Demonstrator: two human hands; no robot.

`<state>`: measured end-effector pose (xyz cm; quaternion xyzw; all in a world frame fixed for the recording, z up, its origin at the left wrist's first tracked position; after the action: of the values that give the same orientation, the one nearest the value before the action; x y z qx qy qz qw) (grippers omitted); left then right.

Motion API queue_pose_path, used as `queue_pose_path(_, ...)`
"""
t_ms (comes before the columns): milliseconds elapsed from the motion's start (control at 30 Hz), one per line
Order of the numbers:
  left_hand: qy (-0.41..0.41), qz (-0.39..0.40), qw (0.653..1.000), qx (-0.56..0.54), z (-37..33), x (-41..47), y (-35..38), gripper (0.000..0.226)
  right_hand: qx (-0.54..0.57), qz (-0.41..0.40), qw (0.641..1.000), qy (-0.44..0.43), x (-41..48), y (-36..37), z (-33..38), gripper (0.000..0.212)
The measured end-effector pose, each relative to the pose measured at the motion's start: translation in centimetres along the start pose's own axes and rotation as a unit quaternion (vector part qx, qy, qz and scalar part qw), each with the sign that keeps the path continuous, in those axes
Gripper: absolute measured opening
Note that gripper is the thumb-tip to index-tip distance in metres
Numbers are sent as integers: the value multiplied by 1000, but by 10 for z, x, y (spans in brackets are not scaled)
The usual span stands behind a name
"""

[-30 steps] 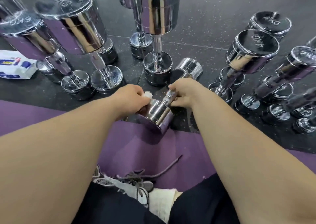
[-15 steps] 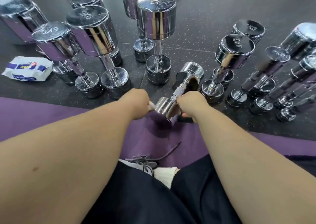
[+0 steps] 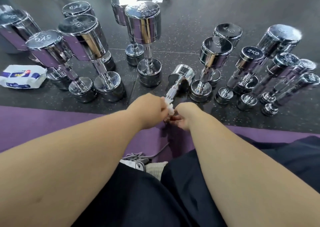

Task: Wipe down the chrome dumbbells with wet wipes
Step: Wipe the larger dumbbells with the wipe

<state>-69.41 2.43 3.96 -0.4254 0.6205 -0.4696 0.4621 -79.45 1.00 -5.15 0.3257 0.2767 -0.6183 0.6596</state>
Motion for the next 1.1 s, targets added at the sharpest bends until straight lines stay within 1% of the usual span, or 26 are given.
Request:
queue_pose_path(33, 4, 3, 999, 37, -4, -1, 2, 29, 3, 1, 1000, 9, 6, -1, -2, 31)
queue_pose_path(100, -28, 28, 992, 118, 0, -2, 8, 16, -13, 1, 1000, 10, 6, -2, -1, 27)
queue_pose_path(167, -57, 47, 987, 142, 8, -6, 13, 28, -44, 14, 999, 8, 5, 2, 2, 24)
queue_pose_path(200, -71, 49, 989, 116, 13, -7, 14, 28, -56, 18, 998, -1, 4, 2, 4, 24)
queue_pose_path(267, -110, 53, 993, 6, 26, -10, 18, 28, -107, 52, 993, -10, 1, 8, 2, 24)
queue_pose_path(300, -120, 54, 990, -41, 31, -11, 21, 36, -179, 75, 981, -18, -1, 13, -1, 23)
queue_pose_path(367, -122, 79, 984, -108, 35, -10, 29, 61, -377, 85, 919, -78, -4, 21, -3, 13)
queue_pose_path(400, -118, 83, 982, -126, 35, -7, 32, 67, -447, 67, 885, -110, -6, 20, -4, 30)
queue_pose_path(433, -113, 78, 981, -139, 35, -3, 31, 66, -480, 44, 865, -139, -6, 19, -3, 49)
queue_pose_path(467, -107, 81, 980, -149, 37, 3, 33, 62, -484, 26, 860, -161, -8, 17, -1, 58)
queue_pose_path(500, -100, 86, 979, -157, 38, 5, 33, 58, -475, 13, 858, -196, -9, 16, 2, 60)
queue_pose_path(567, -97, 106, 974, -176, 50, 12, 36, 64, -454, 13, 859, -238, -6, 18, 8, 58)
queue_pose_path(600, -99, 118, 971, -184, 58, 15, 39, 67, -445, 18, 861, -245, -4, 19, 10, 58)
queue_pose_path(667, -90, 126, 965, -214, 70, 21, 43, 61, -438, 18, 862, -254, -8, 21, 18, 56)
queue_pose_path(700, -84, 126, 957, -247, 69, 22, 44, 59, -432, 23, 862, -262, -10, 21, 22, 54)
queue_pose_path(733, -77, 128, 945, -290, 67, 24, 43, 59, -420, 26, 866, -270, -13, 20, 29, 51)
queue_pose_path(800, -67, 124, 910, -391, 60, 25, 37, 56, -374, 35, 877, -300, -25, 15, 49, 44)
queue_pose_path(833, -59, 118, 894, -427, 54, 25, 27, 50, -349, 36, 883, -313, -28, 10, 62, 40)
queue_pose_path(867, -51, 105, 879, -462, 49, 26, 16, 42, -316, 37, 889, -329, -35, 7, 77, 40)
queue_pose_path(933, -40, 58, 858, -508, 43, 30, -10, 34, -229, 36, 907, -351, -45, 0, 104, 60)
queue_pose_path(967, -39, 30, 849, -525, 39, 29, -27, 30, -192, 32, 915, -354, -52, -1, 115, 65)
queue_pose_path(1000, -40, 8, 830, -557, 34, 27, -39, 23, -164, 26, 922, -350, -57, -3, 122, 68)
queue_pose_path(1033, -46, -7, 804, -592, 31, 26, -49, 20, -143, 22, 930, -338, -61, -2, 127, 77)
queue_pose_path(1067, -54, -12, 781, -622, 29, 26, -54, 22, -121, 17, 941, -316, -62, -2, 129, 85)
queue_pose_path(1100, -62, -9, 767, -638, 24, 25, -58, 25, -109, 11, 949, -297, -65, -1, 127, 91)
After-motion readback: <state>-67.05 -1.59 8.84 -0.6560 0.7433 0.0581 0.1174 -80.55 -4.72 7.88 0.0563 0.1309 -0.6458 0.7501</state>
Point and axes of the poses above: each hand's wrist, its own x-axis towards the middle knuckle, its own y-axis out of the palm, z = x × y, the point moved 8 cm from there along x, towards the middle knuckle, and after that the axes turned 1 degree about -x, right-handed, at the moved point
